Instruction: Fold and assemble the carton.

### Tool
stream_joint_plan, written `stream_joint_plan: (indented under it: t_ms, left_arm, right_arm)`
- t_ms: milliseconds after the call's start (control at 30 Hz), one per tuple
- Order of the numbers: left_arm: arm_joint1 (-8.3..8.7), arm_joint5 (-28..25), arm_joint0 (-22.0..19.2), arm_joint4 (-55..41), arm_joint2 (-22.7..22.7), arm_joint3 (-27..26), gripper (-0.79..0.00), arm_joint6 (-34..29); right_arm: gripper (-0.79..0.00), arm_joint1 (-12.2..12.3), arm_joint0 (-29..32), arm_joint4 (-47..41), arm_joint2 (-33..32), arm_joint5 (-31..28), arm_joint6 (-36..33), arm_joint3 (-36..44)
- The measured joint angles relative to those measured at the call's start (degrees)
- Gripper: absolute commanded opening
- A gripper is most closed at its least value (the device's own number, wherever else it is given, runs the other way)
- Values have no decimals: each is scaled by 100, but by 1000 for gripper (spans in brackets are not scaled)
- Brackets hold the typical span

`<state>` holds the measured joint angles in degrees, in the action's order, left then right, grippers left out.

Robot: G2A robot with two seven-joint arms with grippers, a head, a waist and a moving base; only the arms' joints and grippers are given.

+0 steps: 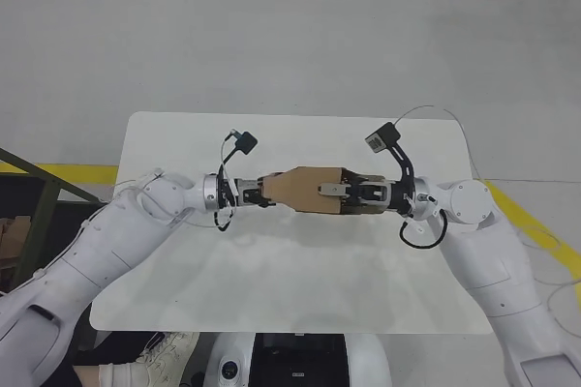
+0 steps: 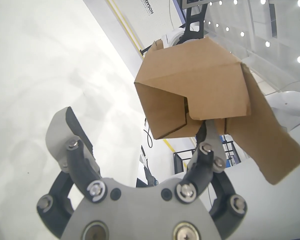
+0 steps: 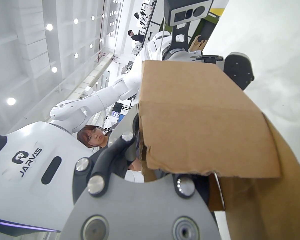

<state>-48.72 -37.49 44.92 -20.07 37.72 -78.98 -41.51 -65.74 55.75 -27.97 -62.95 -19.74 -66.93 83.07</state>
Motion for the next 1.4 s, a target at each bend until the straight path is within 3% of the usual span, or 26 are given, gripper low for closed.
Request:
stream_joint_plan:
  t_ms: [333, 567, 867, 1400]
  left_arm:
    - [158, -318, 479, -294, 644, 182, 0, -55]
    - [203, -194, 630, -441, 1000, 32, 0, -57]
    - [-28, 142, 387, -287, 764, 37, 0, -186]
    - [-350, 187, 148, -152, 548, 154, 0, -436]
  right_arm:
    - [-785, 8, 17, -39, -24, -18, -15, -6]
    - [-785, 4, -19, 3, 34, 20, -75, 22]
    - [-785, 1, -46, 46, 81, 19, -98, 64]
    - [-785, 12, -34, 2, 60, -4, -109, 64]
